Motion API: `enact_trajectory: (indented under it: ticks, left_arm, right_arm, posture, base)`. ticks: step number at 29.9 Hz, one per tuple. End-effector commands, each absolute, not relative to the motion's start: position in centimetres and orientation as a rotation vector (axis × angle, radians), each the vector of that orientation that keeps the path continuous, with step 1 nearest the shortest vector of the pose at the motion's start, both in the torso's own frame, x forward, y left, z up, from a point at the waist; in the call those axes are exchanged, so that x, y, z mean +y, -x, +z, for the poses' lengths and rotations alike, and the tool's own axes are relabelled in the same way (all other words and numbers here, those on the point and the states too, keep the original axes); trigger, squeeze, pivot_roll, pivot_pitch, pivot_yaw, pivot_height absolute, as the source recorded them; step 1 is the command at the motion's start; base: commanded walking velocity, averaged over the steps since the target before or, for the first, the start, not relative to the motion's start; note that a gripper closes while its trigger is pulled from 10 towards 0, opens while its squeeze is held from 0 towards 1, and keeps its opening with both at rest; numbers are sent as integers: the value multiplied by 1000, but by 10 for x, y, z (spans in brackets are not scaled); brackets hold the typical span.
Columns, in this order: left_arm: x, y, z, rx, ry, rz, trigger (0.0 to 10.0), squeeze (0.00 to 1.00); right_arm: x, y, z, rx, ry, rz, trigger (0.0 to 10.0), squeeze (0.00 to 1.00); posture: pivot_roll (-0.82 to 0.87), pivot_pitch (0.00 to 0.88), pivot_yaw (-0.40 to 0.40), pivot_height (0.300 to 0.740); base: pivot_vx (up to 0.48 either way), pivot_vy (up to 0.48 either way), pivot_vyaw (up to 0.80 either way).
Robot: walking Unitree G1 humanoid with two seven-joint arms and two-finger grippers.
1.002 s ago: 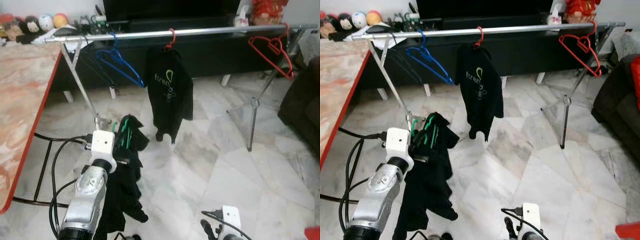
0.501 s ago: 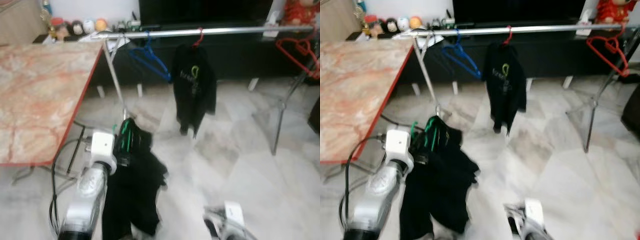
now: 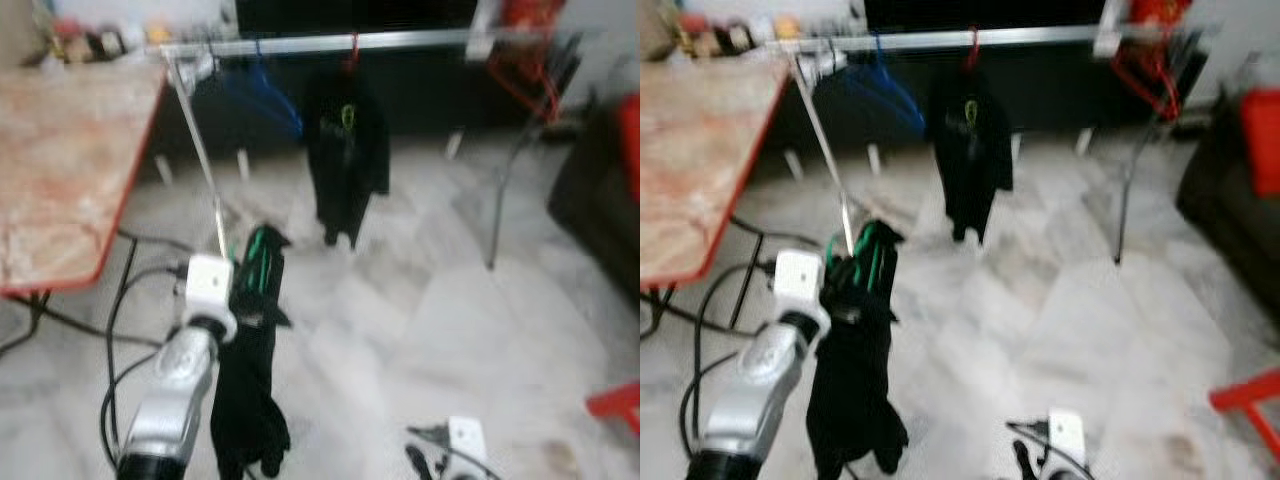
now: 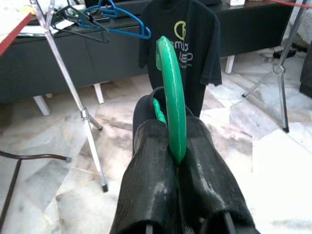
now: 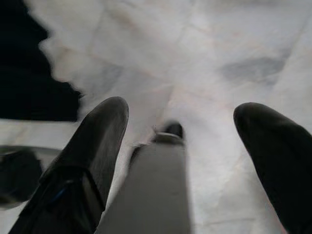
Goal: Hang hanger
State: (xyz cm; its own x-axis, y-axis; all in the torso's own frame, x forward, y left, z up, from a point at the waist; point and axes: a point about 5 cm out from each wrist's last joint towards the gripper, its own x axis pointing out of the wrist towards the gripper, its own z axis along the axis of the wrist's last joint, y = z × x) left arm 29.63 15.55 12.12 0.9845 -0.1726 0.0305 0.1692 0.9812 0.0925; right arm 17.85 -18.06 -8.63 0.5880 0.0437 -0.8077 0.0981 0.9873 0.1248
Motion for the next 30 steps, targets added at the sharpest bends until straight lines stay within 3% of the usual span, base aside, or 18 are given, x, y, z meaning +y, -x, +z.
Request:
enact_trajectory:
  ticks: [1,20,30]
  left_arm:
    - [152,-296,126,-58,-78,-191,10000,0]
    - [150,-297,129,-63,-73,-230,10000,0]
    - [145,-299,134,-60,-80,-278,10000,0]
  right_arm:
    - [-186,-175,-88,951,-162,-51,10000,0]
    - [-186,-182,-82,858,-163,-50,10000,0]
    - [-187,-189,-75,760,-150,-40,10000,0]
  posture:
    - [-11,57,9,740]
    - [-16,63,10,740]
    - [-22,75,10,740]
  base:
    - [-262,0,0]
    - [-265,0,0]
    - [0,0,0]
